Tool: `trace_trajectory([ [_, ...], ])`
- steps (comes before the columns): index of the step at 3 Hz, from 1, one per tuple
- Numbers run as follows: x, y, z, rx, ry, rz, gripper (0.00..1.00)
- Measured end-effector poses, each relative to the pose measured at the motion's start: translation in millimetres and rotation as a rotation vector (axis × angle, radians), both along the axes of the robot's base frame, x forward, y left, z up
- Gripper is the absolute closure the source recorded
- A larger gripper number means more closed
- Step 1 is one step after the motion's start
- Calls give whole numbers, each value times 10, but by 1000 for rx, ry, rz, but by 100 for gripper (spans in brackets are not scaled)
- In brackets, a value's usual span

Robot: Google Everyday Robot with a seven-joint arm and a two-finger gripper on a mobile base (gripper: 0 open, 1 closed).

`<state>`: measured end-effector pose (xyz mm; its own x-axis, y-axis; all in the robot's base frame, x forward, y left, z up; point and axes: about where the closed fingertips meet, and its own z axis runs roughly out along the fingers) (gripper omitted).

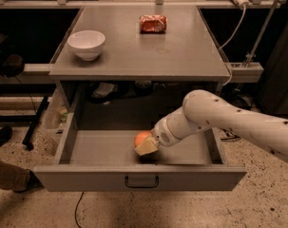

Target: Place orange into top drawer

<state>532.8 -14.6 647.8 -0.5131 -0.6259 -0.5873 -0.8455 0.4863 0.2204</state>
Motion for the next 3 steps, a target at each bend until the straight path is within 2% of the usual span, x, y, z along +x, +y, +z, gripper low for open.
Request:
trace_trajectory([
  [1,60,-63,228,24,-44,-16,35],
  [2,80,-104,350,38,-64,-22,11],
  [3,93,-143,410,47,-73,-31,0],
])
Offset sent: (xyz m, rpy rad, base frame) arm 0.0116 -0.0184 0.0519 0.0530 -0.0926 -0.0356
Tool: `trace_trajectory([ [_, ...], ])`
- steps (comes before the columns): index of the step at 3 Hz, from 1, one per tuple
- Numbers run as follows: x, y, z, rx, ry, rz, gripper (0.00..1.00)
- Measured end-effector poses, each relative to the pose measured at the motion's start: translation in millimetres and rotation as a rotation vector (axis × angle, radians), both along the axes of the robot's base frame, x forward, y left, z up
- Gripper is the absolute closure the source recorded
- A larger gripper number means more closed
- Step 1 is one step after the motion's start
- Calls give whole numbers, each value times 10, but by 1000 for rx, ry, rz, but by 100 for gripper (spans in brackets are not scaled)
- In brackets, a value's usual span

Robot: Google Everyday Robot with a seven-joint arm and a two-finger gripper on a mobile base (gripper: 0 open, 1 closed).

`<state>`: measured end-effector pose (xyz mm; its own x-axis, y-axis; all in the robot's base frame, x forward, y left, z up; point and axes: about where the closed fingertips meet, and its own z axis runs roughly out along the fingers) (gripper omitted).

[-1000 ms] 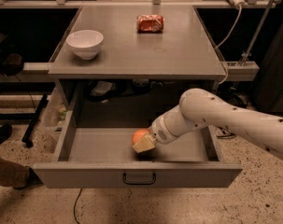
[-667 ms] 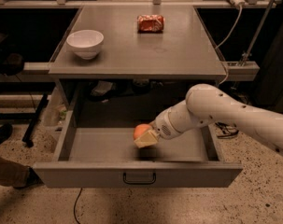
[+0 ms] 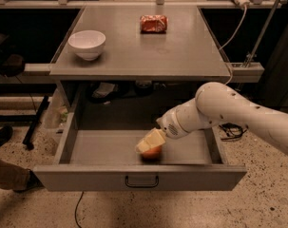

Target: Place orange into top drawer

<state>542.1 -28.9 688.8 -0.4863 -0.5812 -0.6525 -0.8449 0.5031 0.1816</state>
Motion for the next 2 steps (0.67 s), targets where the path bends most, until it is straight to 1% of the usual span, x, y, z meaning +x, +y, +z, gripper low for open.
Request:
trace_trajectory([
  [1,10,-43,41,8,-6,-13,0],
  [2,10,-117,176,26,-19,-20,0],
])
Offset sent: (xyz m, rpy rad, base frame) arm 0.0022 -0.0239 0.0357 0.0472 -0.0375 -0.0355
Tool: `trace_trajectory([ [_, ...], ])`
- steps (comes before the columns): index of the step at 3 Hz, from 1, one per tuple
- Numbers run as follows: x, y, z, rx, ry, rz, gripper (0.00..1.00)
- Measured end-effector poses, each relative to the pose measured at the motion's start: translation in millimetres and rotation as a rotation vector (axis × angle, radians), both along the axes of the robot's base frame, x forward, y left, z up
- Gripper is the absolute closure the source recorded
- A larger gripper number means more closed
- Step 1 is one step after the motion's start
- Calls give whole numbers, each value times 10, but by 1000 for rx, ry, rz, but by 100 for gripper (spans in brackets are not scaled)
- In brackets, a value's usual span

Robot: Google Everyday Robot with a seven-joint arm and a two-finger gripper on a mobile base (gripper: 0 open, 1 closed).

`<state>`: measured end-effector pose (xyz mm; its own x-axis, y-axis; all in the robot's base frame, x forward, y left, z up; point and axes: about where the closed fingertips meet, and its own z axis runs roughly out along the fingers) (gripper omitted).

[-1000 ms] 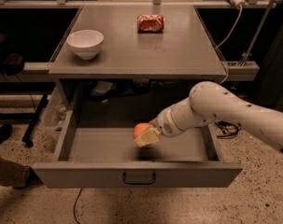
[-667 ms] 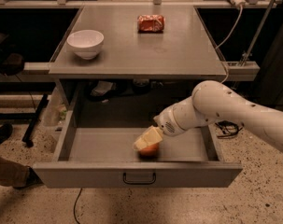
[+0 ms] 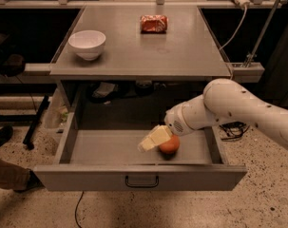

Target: Place orange into top drawer

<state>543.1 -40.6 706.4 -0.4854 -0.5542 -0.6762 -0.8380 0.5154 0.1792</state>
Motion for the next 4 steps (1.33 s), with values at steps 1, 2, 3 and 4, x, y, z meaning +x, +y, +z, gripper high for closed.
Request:
trace_trajectory([
  [1,10,-117,262,31,-9,16,0],
  [2,-11,-296,582,67,-15,42,0],
  [3,-27,-598,941,84,-33,60,0],
  [4,-18,-958,1292,87,-44,60,0],
])
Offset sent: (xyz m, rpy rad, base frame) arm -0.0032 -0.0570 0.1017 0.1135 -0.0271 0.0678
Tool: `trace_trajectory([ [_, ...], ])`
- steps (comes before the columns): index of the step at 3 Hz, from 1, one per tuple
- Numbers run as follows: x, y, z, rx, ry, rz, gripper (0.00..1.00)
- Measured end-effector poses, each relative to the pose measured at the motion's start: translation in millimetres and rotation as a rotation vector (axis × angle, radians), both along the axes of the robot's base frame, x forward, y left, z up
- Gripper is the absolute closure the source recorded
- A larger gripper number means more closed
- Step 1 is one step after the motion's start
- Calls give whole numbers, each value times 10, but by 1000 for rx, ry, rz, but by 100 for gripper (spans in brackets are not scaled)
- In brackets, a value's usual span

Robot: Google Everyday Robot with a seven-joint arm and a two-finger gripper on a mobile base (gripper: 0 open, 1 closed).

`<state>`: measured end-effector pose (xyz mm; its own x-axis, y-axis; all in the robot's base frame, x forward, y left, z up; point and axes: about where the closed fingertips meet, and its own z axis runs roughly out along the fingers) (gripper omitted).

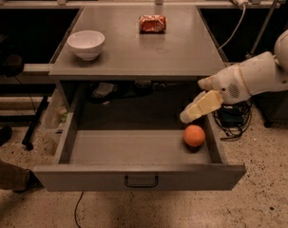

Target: Place orange into top drawer

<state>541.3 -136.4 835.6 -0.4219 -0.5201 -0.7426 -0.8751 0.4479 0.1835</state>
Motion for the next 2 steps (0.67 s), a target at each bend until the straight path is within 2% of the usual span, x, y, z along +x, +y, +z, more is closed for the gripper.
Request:
trace_trajectory([
  [1,0,-439,553,-3,-51,-19,0],
  [2,0,-439,553,-3,-51,-19,0],
])
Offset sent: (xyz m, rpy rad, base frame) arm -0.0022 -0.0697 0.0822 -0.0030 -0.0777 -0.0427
